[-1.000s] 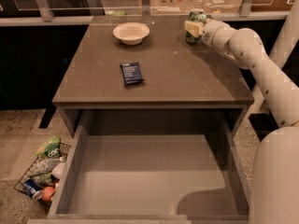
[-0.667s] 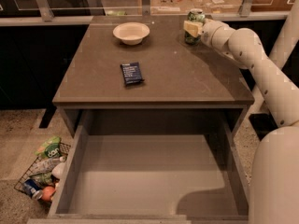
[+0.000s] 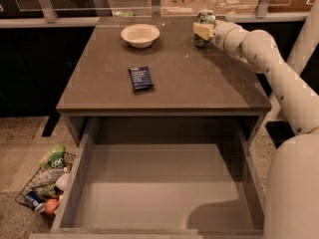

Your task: Place green can into top drawer

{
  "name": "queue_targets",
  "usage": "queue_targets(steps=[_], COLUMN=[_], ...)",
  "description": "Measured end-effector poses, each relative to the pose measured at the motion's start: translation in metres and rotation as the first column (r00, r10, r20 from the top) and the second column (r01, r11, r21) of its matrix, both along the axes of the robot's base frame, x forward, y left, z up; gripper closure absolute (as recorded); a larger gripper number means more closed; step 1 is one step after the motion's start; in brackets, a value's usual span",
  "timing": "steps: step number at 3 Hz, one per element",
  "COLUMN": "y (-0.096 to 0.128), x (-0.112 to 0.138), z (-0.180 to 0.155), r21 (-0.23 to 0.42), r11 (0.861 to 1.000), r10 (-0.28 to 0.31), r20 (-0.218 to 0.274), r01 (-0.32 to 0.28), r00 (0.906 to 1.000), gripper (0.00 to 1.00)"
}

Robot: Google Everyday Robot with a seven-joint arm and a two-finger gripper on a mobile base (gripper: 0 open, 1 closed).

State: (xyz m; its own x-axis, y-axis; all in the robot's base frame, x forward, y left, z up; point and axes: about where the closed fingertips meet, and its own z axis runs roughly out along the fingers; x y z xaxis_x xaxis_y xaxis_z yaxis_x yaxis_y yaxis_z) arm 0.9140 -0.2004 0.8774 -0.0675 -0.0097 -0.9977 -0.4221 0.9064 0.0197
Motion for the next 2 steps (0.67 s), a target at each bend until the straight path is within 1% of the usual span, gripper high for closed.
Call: queue_targets(steps=[1,2], y=[0.003,0.002], x=[-0.014,-0.046], z=[0.012,0.039], r21=[-0.031,-0.076], r11=[0.999,0.997], r10=[0.015,0.028], r20=[0.001,0.031], r01=[-0.015,-0.026], r00=[0.9999,0.9991], gripper=[1.00,1.00])
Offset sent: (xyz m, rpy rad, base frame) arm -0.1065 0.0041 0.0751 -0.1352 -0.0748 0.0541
